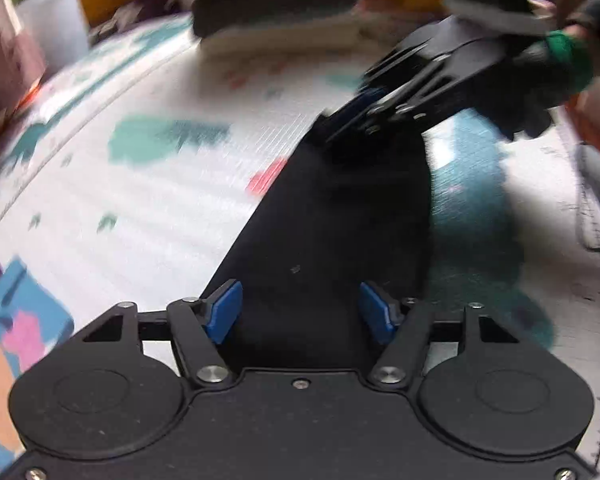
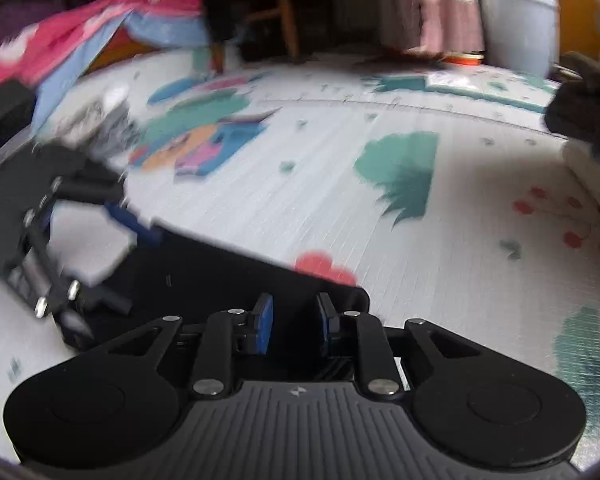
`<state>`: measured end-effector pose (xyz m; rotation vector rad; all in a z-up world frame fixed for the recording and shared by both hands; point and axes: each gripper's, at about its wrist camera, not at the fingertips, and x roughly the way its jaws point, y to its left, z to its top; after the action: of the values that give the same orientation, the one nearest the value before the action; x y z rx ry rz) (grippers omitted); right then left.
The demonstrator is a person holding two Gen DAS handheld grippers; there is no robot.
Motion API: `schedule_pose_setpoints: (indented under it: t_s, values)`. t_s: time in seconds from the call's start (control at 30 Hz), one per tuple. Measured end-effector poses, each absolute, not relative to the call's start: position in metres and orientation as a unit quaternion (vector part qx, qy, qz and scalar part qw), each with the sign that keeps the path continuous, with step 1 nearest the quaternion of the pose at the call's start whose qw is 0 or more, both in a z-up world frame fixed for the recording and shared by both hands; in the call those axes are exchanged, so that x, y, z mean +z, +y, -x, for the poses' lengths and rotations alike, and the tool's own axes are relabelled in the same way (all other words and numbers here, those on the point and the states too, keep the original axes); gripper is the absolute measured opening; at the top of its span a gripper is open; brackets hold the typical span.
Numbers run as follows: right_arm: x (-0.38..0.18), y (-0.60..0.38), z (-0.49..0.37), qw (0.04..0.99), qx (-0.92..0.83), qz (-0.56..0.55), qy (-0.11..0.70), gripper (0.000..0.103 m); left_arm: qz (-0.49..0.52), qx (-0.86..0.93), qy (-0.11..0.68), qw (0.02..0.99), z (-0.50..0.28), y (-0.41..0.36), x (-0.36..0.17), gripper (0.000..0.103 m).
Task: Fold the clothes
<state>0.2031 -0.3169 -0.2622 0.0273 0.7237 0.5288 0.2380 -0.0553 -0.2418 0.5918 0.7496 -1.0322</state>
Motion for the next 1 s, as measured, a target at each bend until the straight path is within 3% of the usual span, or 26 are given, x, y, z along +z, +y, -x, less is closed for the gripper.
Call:
schedule_pose_setpoints:
  t_s: [0.1, 0.2, 0.23, 0.27, 0.33, 0.6, 0.77, 0.93, 1.0]
  values:
    - [-0.276, -0.316, -0.200, 0.898, 0.270, 0.010, 0.348, 0.023, -0.265, -0.442, 0.382, 0.767, -0.243, -0.059, -0.261, 0.072]
    - [-0.259, -0.318, -0.197, 0.907, 0.247, -0.012, 0.341, 0.026, -0.250, -0.447, 0.388, 0.766, -0.245, -0.061, -0.242, 0.070]
    - [-0.253, -0.323, -0.193, 0.913, 0.232, -0.030, 0.334, 0.040, -0.238, -0.460, 0.370, 0.771, -0.241, -0.054, -0.229, 0.070]
    - [-0.249, -0.329, -0.188, 0.918, 0.212, -0.044, 0.332, 0.064, -0.227, -0.460, 0.369, 0.775, -0.240, -0.048, -0.224, 0.070]
    - [-0.250, -0.340, -0.180, 0.920, 0.180, -0.072, 0.341, 0.079, -0.175, -0.432, 0.412, 0.783, -0.245, -0.031, -0.223, 0.070]
    - [-0.283, -0.373, -0.193, 0.856, 0.180, -0.267, 0.405, 0.076, 0.055, -0.330, 0.560, 0.758, -0.260, 0.018, -0.260, 0.070]
    - [-0.295, -0.367, -0.193, 0.831, 0.174, -0.301, 0.433, 0.053, 0.111, -0.306, 0.572, 0.753, -0.264, 0.016, -0.263, 0.075]
    - [-0.299, -0.357, -0.176, 0.825, 0.168, -0.304, 0.446, 0.037, 0.106, -0.301, 0.574, 0.754, -0.266, 0.004, -0.263, 0.066]
    - [-0.300, -0.358, -0.166, 0.819, 0.159, -0.323, 0.447, 0.035, 0.076, -0.302, 0.568, 0.762, -0.263, 0.010, -0.255, 0.048]
